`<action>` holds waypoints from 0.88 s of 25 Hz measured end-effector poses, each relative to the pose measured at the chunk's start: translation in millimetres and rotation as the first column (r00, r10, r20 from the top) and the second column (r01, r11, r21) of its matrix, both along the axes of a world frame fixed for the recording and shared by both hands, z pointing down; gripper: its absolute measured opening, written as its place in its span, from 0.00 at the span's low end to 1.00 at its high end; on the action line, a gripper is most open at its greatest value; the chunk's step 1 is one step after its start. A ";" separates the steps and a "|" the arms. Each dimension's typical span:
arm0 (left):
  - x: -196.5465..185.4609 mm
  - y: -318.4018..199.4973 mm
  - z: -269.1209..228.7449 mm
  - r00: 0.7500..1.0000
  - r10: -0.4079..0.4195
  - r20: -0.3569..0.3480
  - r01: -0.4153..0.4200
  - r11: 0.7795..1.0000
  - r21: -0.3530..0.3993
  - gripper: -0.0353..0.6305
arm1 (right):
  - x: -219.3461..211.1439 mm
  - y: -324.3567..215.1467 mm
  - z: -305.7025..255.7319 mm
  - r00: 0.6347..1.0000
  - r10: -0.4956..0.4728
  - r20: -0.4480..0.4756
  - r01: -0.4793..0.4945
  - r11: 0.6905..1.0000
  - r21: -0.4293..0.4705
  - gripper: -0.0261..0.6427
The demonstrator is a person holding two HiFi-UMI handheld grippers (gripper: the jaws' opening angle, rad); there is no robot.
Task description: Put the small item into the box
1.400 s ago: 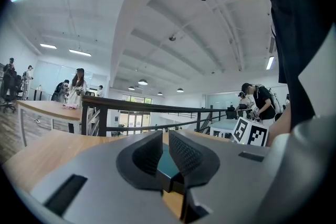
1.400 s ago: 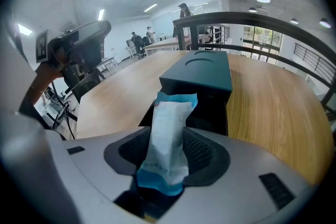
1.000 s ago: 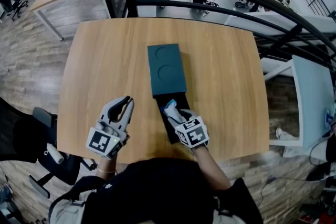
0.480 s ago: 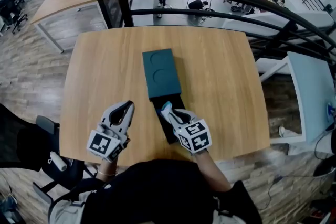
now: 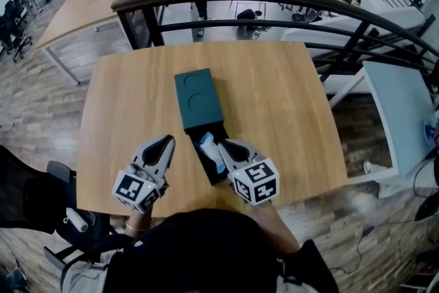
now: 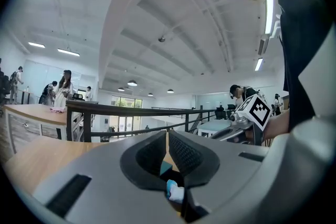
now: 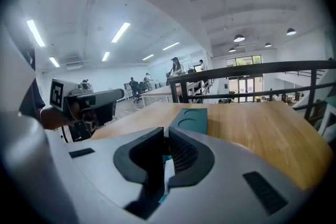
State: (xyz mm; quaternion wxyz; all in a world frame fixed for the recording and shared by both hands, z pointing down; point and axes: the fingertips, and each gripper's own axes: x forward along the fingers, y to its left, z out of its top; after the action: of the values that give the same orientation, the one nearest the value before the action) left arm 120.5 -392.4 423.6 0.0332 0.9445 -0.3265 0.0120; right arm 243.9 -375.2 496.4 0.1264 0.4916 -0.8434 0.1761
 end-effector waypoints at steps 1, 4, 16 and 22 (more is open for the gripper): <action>2.2 3.0 -0.1 1.000 0.001 0.005 -0.001 1.000 0.002 0.09 | 2.9 3.2 -3.6 1.000 0.006 0.002 -0.006 1.000 0.007 0.10; 7.1 11.5 0.9 1.000 0.002 0.028 -0.002 1.000 0.002 0.09 | 6.3 12.4 -10.7 1.000 0.004 0.022 -0.005 1.000 0.016 0.10; 7.8 34.3 2.4 1.000 -0.009 0.025 0.009 1.000 -0.029 0.09 | 8.2 37.6 -12.3 0.999 -0.021 0.039 0.020 1.000 0.012 0.09; 3.0 39.4 3.1 0.999 -0.023 0.033 0.024 0.999 -0.035 0.09 | 8.1 36.4 -14.0 0.999 -0.027 0.040 0.027 1.000 0.017 0.09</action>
State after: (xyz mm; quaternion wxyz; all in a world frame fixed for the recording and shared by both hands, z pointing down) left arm 123.5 -353.1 426.7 0.0449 0.9395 -0.3379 0.0329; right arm 251.9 -338.8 482.4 0.1078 0.4776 -0.8537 0.1774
